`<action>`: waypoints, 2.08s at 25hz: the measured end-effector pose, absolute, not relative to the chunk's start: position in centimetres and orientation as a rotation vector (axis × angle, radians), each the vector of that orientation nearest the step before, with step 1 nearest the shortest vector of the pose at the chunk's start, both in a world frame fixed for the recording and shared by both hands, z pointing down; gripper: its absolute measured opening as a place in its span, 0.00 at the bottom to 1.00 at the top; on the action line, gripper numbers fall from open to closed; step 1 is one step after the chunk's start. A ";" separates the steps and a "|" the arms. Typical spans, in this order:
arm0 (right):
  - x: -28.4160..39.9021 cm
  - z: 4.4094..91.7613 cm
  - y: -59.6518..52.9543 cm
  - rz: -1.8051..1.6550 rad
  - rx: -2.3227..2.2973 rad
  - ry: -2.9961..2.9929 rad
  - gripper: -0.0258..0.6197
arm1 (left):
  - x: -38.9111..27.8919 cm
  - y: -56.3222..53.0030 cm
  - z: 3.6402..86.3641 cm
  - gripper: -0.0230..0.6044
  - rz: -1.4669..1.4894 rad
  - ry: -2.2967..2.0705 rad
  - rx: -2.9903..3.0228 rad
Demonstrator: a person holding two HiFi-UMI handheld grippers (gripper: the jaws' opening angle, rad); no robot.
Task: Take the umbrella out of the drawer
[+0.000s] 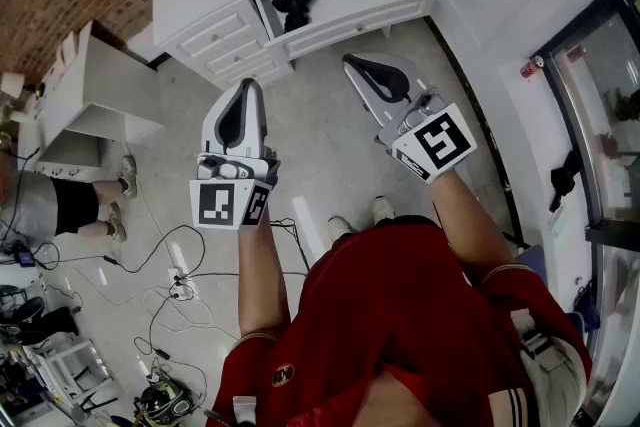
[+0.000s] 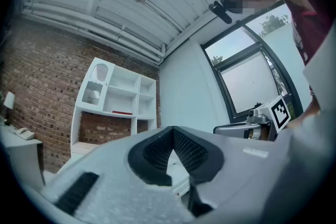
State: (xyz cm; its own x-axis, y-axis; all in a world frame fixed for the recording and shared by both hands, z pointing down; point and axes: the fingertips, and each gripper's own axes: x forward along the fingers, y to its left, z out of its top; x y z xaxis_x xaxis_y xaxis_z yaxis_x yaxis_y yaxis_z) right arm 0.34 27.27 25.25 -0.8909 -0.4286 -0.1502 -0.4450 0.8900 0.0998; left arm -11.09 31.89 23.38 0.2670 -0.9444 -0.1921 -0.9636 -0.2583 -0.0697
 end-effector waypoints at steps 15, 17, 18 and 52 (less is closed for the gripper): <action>7.4 25.3 22.4 0.134 -0.608 2.878 0.06 | -6.7 26.6 24.8 0.04 0.172 1.874 -2.336; 8.1 25.6 21.4 0.132 -0.612 2.880 0.06 | -6.3 25.6 25.1 0.04 0.167 1.886 -2.333; 8.4 25.8 20.8 0.123 -0.617 2.881 0.06 | -6.3 25.1 25.3 0.04 0.160 1.893 -2.335; -6.4 31.6 -9.8 0.124 -0.859 3.023 0.06 | -22.0 -7.6 40.5 0.04 -0.038 1.917 -2.593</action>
